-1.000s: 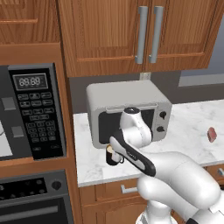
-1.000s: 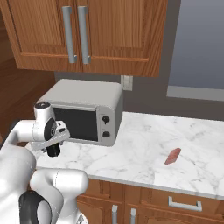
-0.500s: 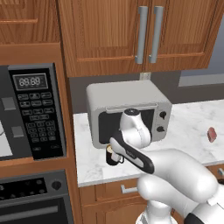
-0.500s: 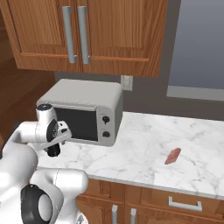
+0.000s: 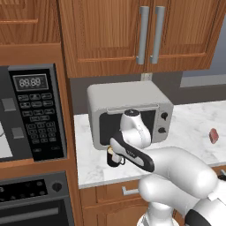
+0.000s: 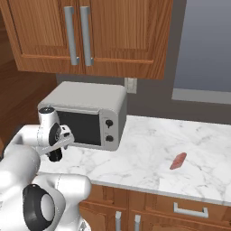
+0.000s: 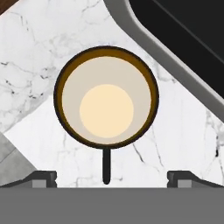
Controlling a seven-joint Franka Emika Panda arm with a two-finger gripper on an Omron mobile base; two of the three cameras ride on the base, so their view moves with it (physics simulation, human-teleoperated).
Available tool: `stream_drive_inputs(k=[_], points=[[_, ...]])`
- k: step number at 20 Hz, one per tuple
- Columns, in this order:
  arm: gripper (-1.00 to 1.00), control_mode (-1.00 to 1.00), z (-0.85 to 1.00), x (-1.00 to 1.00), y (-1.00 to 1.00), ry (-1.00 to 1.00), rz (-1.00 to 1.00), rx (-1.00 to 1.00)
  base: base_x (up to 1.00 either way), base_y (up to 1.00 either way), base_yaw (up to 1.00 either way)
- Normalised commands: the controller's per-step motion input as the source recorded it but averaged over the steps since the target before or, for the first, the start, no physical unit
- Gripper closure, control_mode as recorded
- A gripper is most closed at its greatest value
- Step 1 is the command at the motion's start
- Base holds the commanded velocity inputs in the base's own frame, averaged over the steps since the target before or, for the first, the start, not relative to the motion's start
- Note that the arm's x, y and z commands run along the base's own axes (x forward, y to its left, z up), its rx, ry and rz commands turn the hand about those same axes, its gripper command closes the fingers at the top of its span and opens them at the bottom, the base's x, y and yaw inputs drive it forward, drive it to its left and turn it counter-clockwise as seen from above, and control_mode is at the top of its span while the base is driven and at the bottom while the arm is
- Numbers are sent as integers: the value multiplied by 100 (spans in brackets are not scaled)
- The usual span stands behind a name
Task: Pick the mug from the counter and place it inside the microwave. Then close the microwave.
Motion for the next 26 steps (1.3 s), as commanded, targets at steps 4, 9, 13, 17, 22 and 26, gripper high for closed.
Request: stream_drive_inputs(k=[4,9,13,17,22,26], points=[[-100,-100,-9,-13,0,0,0,0,0,0,0],[-100,-100,-18,-8,0,0,0,0,0,0,0],[-100,-100,-15,-2,1,0,0,0,0,0,0],[-100,-100,-6,0,0,0,0,0,0,0,0],[-100,-100,0,7,3,0,0,0,0,0,0],[-100,-100,0,15,7,0,0,0,0,0,0]])
